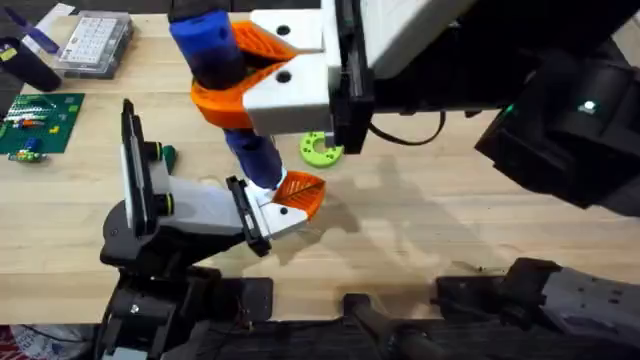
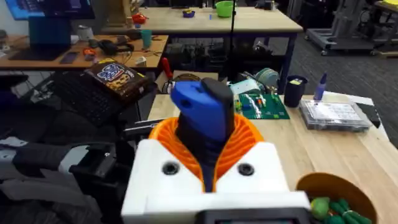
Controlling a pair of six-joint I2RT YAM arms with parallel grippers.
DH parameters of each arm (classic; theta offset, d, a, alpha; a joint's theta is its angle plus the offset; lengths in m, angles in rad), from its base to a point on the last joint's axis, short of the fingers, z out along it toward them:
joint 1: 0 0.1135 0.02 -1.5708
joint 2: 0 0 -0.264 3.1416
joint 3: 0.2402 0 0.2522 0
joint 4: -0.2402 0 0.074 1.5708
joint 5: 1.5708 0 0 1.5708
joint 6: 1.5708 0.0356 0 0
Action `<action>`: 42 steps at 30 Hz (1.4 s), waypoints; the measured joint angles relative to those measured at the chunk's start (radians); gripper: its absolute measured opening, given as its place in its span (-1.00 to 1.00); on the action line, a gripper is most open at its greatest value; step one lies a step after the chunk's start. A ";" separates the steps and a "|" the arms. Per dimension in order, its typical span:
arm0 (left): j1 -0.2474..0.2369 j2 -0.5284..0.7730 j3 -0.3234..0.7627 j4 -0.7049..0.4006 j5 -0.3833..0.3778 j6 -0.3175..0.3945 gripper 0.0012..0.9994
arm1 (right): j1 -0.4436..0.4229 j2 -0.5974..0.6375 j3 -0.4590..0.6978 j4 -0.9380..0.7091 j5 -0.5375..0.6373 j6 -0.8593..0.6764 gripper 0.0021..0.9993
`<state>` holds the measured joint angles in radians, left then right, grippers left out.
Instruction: Pick up the gripper from the table and insert it into the empty holder that is missing its gripper. Then pick up a screw, insert it into the mounting hole, and use the screwdriver to tighten it. Finally, clean up the table by picking up the vegetable and placing it into the bucket.
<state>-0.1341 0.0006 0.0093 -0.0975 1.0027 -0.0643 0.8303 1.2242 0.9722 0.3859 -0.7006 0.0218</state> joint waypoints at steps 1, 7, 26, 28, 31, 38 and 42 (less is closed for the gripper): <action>0.000 0.000 0.000 0.000 0.000 0.000 -0.96 | 0.000 0.000 0.000 0.000 0.000 0.000 -0.92; 0.000 0.000 0.000 0.000 0.000 0.000 -0.96 | 0.000 0.000 0.000 -0.005 0.000 -0.004 -0.92; 0.000 0.000 0.000 -0.001 0.003 -0.004 -0.96 | 0.000 0.022 0.000 0.005 0.000 -0.007 -0.92; 0.000 0.000 0.000 -0.001 0.003 -0.004 -0.96 | 0.000 0.022 0.000 0.005 0.000 -0.007 -0.92; 0.000 0.000 0.000 0.000 0.003 -0.004 -0.96 | 0.000 0.022 0.000 0.004 0.000 -0.007 -0.92; 0.000 0.000 0.000 0.000 0.003 -0.004 -0.96 | 0.000 0.022 0.000 0.002 0.000 -0.007 -0.92; 0.000 0.000 0.000 0.000 0.003 -0.004 -0.96 | 0.000 0.022 0.000 0.000 0.000 -0.008 -0.92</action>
<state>-0.1341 0.0010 0.0093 -0.0978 1.0058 -0.0687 0.8301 1.2457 0.9722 0.3862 -0.7002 0.0141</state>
